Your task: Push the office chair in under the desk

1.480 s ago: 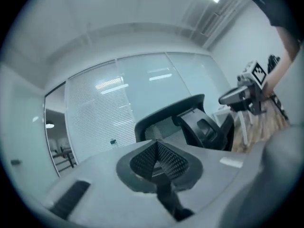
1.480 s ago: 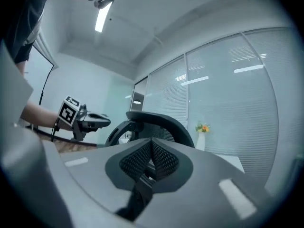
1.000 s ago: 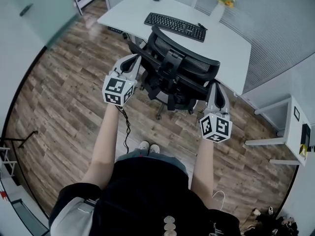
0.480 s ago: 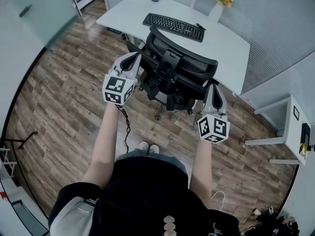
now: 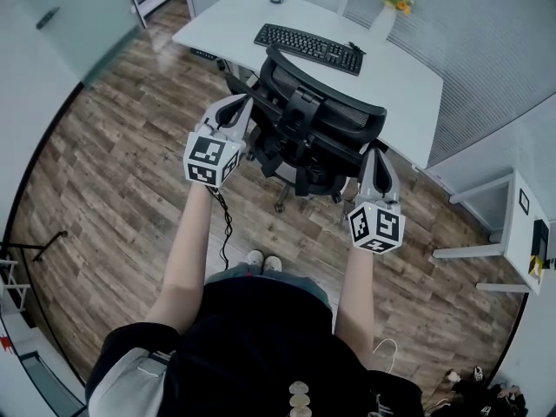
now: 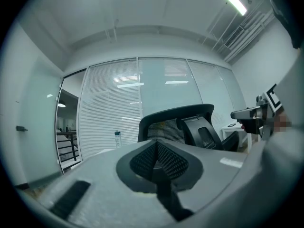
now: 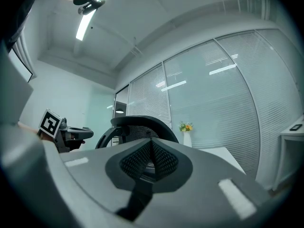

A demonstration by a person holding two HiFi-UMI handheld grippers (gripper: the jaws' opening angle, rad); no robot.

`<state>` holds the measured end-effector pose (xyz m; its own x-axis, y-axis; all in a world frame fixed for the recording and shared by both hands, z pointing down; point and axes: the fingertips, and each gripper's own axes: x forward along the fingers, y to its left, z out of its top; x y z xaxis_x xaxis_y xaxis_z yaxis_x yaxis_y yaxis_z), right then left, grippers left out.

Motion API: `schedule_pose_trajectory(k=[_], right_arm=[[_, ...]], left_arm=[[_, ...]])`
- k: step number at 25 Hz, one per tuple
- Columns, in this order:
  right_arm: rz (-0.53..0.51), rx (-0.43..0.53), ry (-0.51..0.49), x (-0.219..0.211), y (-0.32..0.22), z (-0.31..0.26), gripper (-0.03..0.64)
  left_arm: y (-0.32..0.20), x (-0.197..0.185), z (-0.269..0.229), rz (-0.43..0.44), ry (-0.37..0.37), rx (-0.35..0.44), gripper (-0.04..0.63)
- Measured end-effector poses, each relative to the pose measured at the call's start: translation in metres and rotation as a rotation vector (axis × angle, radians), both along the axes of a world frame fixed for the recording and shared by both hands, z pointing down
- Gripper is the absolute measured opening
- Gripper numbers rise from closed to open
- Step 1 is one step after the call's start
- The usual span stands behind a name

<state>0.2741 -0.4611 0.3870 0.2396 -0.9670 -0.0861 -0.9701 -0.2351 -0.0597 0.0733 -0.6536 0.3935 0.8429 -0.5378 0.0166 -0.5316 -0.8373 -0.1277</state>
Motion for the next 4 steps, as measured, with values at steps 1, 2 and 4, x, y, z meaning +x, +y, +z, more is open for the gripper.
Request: schedule_pose_trajectory(k=[1,2,4], right_arm=[[-0.001,-0.001,0.001,-0.0004,0.0,0.0001,0.008],[-0.002,-0.002,0.002,-0.0008,0.0001,0.0002,0.008],[-0.003,-0.004,0.004,-0.0015,0.0006,0.0004,0.008]], left_arm=[[0.0002,-0.0003,0.0002,0.0,0.0,-0.001,0.008],[0.0005,-0.0006,0.0005,0.0,0.0,-0.002,0.008],[0.0011,-0.0014,0.001,0.0,0.0,-0.003,0.008]])
